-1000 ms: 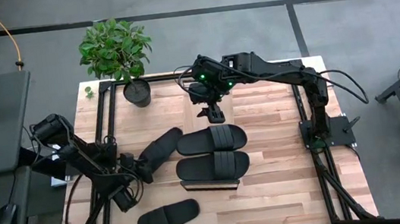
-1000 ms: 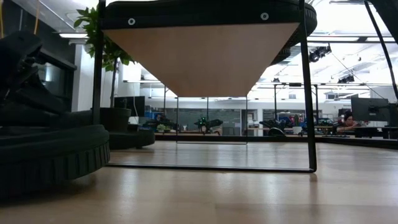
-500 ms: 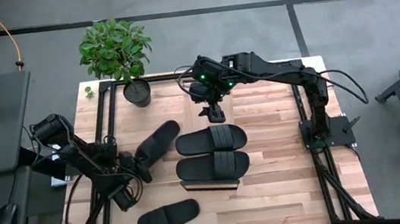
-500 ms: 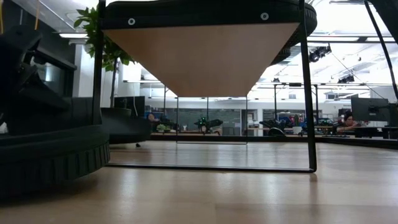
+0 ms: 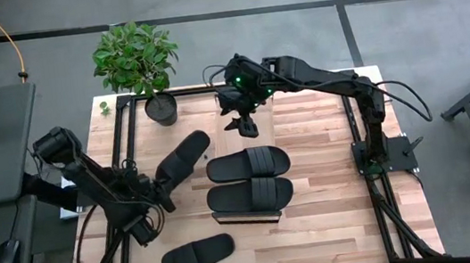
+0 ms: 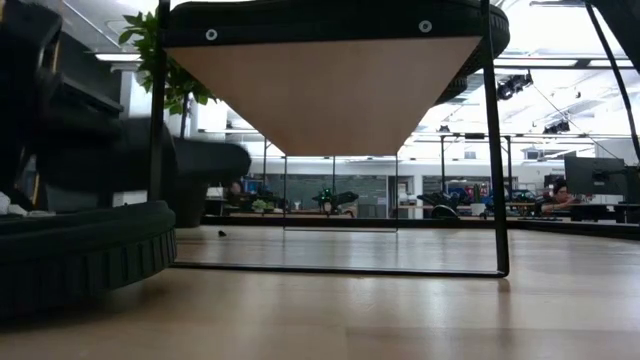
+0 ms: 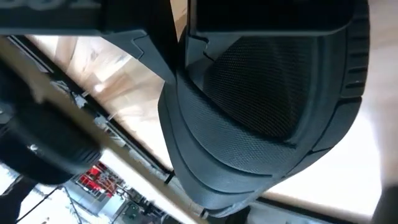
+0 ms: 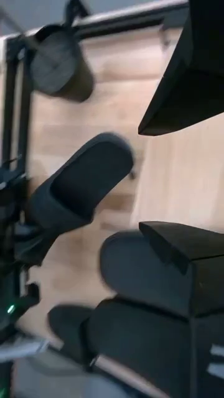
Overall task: Pick and place slides into the shelf
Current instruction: Put the black slide on the shelf
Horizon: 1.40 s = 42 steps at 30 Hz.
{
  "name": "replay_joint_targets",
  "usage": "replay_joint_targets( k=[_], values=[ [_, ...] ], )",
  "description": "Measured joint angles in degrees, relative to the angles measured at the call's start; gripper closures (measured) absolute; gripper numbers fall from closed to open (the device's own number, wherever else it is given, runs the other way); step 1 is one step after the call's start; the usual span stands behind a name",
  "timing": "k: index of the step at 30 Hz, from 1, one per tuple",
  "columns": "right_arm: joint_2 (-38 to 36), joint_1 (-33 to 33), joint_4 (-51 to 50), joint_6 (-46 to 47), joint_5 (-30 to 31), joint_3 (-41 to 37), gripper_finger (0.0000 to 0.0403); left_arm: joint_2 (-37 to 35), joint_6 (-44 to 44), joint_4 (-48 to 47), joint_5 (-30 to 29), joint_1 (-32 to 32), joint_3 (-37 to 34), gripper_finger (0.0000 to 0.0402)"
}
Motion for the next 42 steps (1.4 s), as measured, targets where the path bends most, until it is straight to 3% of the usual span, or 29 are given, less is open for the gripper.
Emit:
replay_joint_targets(
  k=[7,15,22,27,42],
  values=[
    [0.00,0.29,6.54,2.56,-6.92,0.00,0.0174,-6.63,2.67,-21.12,-1.14,0.00,8.82,0.0398],
    [0.00,2.09,9.23,4.44,-7.68,0.00,0.0174,-8.89,12.63,-33.69,-2.31,0.00,20.55,0.0396],
    [0.00,3.11,9.25,3.02,-5.68,0.00,0.0174,-8.91,25.51,-34.13,-5.94,0.00,29.09,0.0395],
    [0.00,3.22,9.24,2.94,-2.94,0.00,0.0174,-8.93,30.46,-32.21,-6.00,0.00,30.87,0.0393],
    [0.00,1.22,9.69,1.67,2.81,0.00,0.0174,-8.80,31.56,-31.08,-6.68,-0.02,30.87,0.0396]
  ],
)
